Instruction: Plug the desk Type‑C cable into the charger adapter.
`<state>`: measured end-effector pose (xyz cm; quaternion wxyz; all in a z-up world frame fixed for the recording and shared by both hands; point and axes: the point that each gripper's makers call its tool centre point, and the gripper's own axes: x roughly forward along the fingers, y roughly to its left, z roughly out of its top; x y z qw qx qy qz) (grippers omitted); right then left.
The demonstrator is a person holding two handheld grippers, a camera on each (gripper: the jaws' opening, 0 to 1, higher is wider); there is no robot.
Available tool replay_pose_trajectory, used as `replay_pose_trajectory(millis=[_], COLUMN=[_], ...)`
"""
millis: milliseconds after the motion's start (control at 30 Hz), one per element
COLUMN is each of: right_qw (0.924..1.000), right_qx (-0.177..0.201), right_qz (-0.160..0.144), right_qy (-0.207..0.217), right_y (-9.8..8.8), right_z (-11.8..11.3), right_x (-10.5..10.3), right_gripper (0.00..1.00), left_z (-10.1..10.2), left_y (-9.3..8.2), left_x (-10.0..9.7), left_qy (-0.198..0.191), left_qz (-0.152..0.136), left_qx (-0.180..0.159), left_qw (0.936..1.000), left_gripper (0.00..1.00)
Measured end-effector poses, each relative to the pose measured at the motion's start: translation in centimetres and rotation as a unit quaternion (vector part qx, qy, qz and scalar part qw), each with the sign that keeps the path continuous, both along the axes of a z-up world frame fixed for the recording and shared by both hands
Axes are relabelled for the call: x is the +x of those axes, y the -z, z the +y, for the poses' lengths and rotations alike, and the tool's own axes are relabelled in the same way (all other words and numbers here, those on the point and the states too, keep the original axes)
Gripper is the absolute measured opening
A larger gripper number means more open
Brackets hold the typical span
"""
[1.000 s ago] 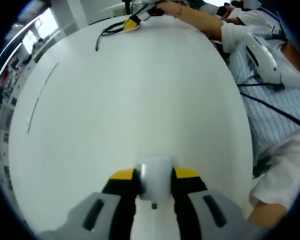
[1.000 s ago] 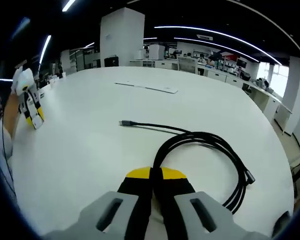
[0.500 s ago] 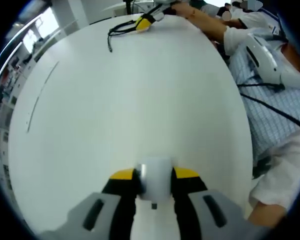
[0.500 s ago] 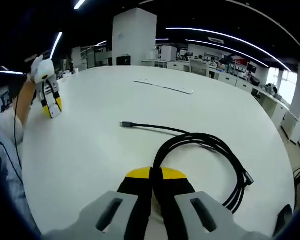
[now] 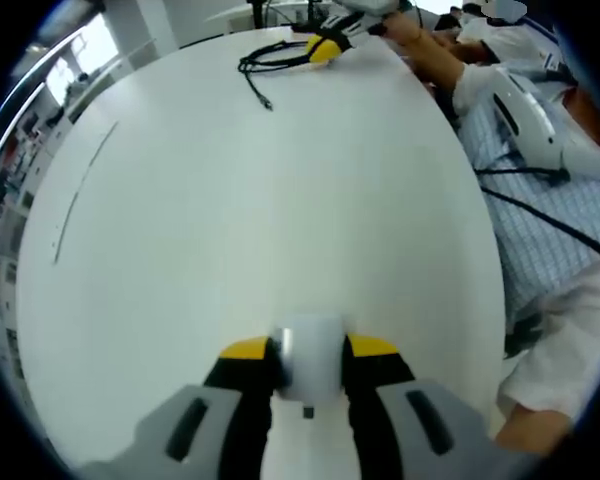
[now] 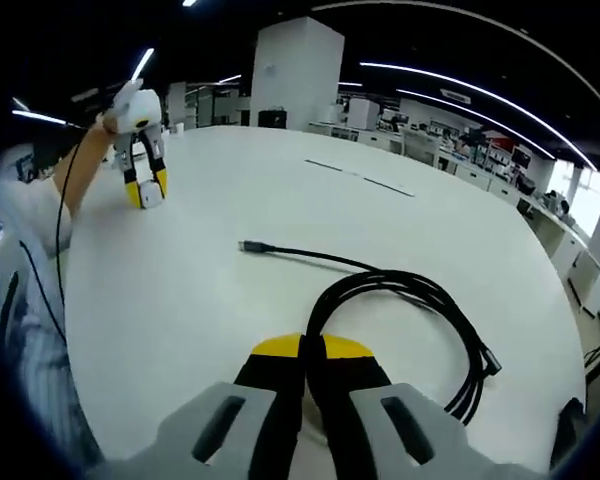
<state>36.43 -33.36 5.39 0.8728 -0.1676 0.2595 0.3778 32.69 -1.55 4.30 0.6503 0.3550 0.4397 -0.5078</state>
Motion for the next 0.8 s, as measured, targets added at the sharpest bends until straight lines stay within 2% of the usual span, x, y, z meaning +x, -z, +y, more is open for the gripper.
replay_pose_trajectory(millis=[167, 433, 500, 567, 633, 800], right_qw=[0.9999, 0.9994, 0.9993, 0.9991, 0.9987, 0.9971], right_qx=[0.005, -0.01, -0.005, 0.009, 0.011, 0.01], right_qz=[0.003, 0.005, -0.001, -0.002, -0.006, -0.05], right_qy=[-0.016, -0.032, -0.037, -0.041, -0.049, -0.056], right_y=[0.0, 0.6, 0.5, 0.1, -0.4, -2.8], right_z=[0.5, 0.5, 0.6, 0.8, 1.0, 0.3], right_x=[-1.7, -1.9, -1.9, -1.9, -2.2, -1.0], right_gripper=[0.03, 0.04, 0.08, 0.16, 0.17, 0.18], left_z=[0.0, -0.1, -0.1, -0.1, -0.1, 0.0], left_y=[0.0, 0.2, 0.2, 0.2, 0.2, 0.1], left_x=[0.2, 0.2, 0.2, 0.2, 0.2, 0.2], left_qy=[0.002, 0.001, 0.001, 0.001, 0.002, 0.002], left_qz=[0.003, 0.005, 0.006, 0.006, 0.006, 0.006], left_qx=[0.005, 0.012, 0.012, 0.013, 0.013, 0.014], left_qw=[1.0, 0.9999, 0.9999, 0.9999, 0.9999, 0.9999], left_gripper=[0.26, 0.26, 0.26, 0.26, 0.26, 0.26])
